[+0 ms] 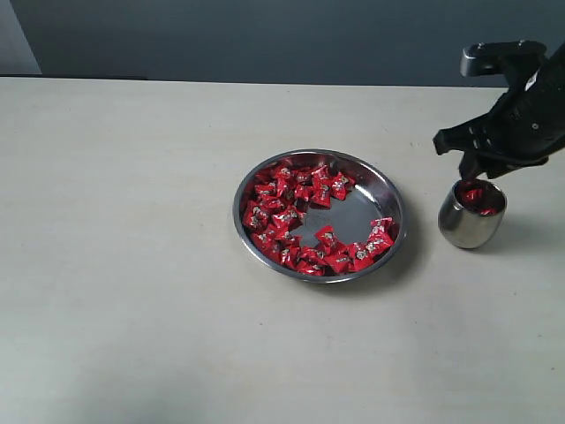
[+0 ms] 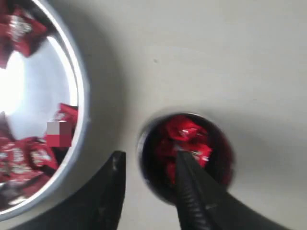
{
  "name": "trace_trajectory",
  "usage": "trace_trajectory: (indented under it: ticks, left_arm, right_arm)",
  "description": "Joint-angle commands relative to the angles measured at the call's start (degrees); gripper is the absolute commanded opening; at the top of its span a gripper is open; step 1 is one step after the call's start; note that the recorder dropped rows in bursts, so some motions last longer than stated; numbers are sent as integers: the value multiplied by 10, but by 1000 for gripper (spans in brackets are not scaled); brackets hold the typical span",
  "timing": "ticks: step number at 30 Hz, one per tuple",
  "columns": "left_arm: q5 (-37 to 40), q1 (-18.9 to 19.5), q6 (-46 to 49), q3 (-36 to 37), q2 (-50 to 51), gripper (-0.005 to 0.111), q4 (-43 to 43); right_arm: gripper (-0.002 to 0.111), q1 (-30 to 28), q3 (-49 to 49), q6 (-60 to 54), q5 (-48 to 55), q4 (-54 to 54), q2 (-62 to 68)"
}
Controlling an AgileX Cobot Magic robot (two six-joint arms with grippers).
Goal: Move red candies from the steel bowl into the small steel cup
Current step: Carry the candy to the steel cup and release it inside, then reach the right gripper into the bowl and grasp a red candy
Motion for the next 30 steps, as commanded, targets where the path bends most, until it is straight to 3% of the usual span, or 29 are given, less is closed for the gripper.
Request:
trace_trajectory:
  ticks: [1,5,9,27,30]
  left_arm:
    - [-3,-2,-3,-1,-2,0,-1]
    - [-3,-2,-3,-1,-2,0,-1]
    - [-3,-2,-3,-1,-2,0,-1]
    - [-3,-2,-3,-1,-2,0,-1]
    - [-3,-2,-3,-1,-2,0,-1]
  right_arm:
    - [35,41,1,-138,-12,156,-4]
    - [39,120,1,-233,-59,199,36]
    - [45,153,1,-247,-105,200,105]
    - [44,188,1,-279,-151,230,184]
    - [31,188,1,-279,-151,229,184]
